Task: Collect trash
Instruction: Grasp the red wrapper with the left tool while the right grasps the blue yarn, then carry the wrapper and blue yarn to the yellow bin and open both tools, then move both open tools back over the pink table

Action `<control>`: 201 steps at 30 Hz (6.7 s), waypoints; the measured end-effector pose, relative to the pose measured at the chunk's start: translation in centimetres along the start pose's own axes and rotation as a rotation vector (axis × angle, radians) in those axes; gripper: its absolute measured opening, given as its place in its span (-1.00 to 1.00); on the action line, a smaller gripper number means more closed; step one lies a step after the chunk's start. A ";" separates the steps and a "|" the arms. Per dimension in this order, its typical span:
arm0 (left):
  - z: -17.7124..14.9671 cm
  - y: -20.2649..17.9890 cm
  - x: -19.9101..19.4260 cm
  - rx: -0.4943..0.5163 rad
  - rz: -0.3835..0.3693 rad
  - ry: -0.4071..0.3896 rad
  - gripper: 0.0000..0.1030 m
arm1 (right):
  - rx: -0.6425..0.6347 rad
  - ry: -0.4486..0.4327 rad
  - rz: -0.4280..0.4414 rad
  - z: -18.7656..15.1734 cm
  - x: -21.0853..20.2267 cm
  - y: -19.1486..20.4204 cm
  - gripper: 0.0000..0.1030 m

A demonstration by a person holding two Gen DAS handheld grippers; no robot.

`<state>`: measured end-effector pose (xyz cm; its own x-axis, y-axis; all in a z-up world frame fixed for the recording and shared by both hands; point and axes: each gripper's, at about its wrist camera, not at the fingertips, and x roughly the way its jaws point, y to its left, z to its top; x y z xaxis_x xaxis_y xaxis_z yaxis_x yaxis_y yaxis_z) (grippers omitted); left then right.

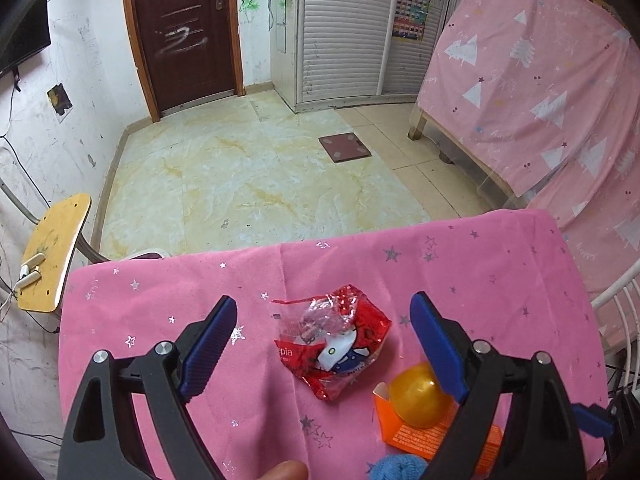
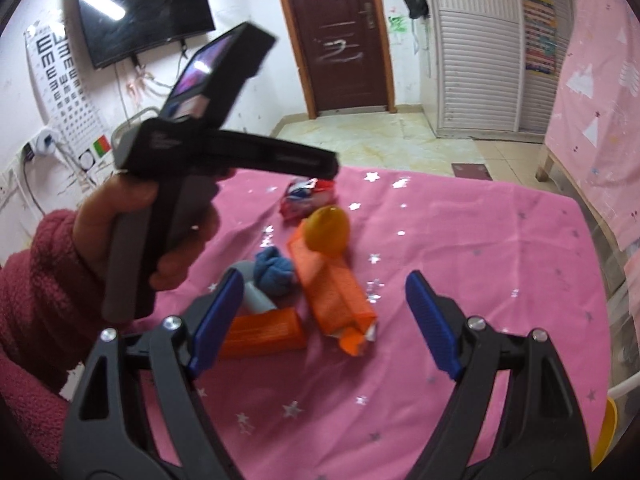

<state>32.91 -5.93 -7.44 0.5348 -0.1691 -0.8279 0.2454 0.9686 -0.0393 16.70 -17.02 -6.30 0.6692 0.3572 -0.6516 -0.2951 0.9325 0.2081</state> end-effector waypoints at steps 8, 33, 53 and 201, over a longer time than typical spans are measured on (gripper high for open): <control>-0.6 0.4 1.8 -0.030 0.017 0.050 -0.37 | -0.038 0.034 0.026 0.2 1.5 2.3 0.55; -2.5 6.0 -5.2 -0.109 -0.032 -0.059 -0.58 | -0.076 0.122 -0.071 1.0 6.9 4.9 -0.53; -4.0 5.3 -11.6 -0.105 -0.016 -0.153 -0.58 | -0.052 -0.003 -0.061 1.5 2.6 5.2 -0.68; -13.5 -3.9 -10.2 0.189 -0.162 0.025 0.46 | 0.130 -0.028 -0.216 1.0 -0.1 -6.0 0.67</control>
<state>15.57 -5.54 -6.39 0.4571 -0.3125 -0.8327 0.4741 0.8777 -0.0692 19.14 -22.62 -6.78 0.7265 0.1484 -0.6710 -0.0543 0.9858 0.1592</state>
